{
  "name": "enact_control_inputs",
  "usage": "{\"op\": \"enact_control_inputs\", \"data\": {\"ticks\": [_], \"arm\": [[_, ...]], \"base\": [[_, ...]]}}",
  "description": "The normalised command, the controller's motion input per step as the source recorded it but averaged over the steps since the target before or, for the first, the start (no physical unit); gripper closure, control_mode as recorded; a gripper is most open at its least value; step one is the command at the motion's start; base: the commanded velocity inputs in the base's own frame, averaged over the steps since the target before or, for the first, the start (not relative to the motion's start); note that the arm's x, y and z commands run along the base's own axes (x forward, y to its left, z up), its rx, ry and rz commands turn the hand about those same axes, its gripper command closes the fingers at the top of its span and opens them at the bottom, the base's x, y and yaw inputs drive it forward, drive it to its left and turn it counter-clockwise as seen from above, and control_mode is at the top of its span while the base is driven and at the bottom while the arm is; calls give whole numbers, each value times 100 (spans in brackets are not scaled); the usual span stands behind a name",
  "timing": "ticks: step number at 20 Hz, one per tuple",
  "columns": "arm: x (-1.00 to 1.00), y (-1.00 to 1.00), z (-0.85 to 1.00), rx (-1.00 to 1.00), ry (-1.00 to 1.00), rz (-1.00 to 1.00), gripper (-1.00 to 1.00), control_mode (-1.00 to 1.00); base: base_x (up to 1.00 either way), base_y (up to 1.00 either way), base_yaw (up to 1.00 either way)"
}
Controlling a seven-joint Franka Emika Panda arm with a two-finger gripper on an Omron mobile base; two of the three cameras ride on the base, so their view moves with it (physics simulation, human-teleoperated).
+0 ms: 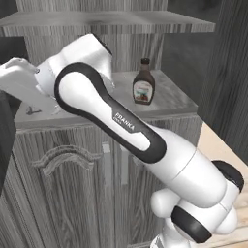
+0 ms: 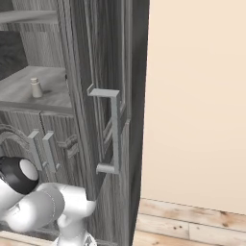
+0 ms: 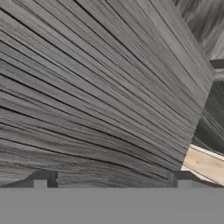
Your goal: Move the shaker and syrup bottle from the cabinet to the dining counter.
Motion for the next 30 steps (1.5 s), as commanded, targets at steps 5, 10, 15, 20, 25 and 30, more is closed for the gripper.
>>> {"op": "enact_control_inputs", "data": {"ticks": [5, 10, 15, 20, 25, 30], "arm": [[46, -78, 19, -29, -1, -46, -100, -100], [28, -67, 1, -28, -7, -48, -100, -100], [7, -85, 0, -25, -9, -39, -100, -100], [11, -96, 0, -14, -3, -24, -100, -100], [11, -92, -10, -5, 0, -5, -100, -100], [0, -78, -30, 0, 0, 4, -100, -100]], "base": [[0, 0, 0], [0, 0, 0], [0, 0, 0], [0, 0, 0], [0, 0, 0], [0, 0, 0]]}}
